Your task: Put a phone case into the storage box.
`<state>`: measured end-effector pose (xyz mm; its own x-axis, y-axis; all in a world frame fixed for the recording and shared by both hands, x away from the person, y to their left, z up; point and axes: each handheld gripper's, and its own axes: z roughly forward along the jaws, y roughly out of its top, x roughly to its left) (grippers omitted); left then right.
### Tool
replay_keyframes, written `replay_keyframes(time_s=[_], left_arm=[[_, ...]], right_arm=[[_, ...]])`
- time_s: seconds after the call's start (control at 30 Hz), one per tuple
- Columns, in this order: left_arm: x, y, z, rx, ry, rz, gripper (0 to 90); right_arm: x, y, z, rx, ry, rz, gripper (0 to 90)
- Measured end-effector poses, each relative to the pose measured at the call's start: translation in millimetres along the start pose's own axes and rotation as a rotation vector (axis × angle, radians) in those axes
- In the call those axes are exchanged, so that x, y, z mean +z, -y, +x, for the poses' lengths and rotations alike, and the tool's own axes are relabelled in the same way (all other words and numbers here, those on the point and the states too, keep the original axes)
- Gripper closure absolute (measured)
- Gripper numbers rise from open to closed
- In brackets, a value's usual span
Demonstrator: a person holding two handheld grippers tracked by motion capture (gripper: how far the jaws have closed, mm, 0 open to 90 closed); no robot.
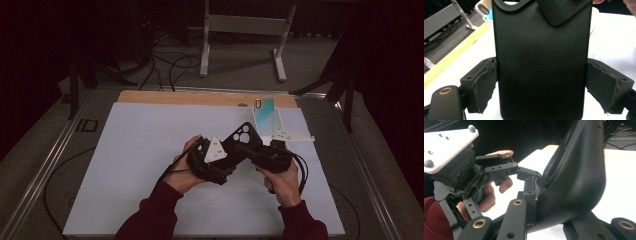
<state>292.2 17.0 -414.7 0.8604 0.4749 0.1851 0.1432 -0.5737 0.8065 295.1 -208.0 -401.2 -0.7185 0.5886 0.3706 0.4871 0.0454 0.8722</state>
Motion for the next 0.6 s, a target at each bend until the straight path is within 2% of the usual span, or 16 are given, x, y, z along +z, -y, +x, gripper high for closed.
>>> replay_keyframes(time_s=[0.1, 0.17, 0.43, 0.6], left_arm=[[3.2, 1.2, -1.7, -0.002, -0.027, 0.003, 13.9], [4.4, 2.8, 0.1, -0.019, -0.017, 0.002, 14.8], [-1.6, 4.8, 10.0, -0.079, 0.048, -0.013, 9.4], [-5.8, 6.8, 16.4, -0.111, 0.07, -0.019, 8.6]], right_arm=[[1.5, -0.5, 0.6, 0.027, -0.028, 0.001, 85.4], [3.7, -0.7, 4.7, -0.015, 0.017, 0.025, 85.8], [2.8, -6.7, 7.3, -0.057, 0.028, 0.038, 85.9], [-1.1, -8.4, 5.7, -0.078, 0.053, 0.034, 85.7]])
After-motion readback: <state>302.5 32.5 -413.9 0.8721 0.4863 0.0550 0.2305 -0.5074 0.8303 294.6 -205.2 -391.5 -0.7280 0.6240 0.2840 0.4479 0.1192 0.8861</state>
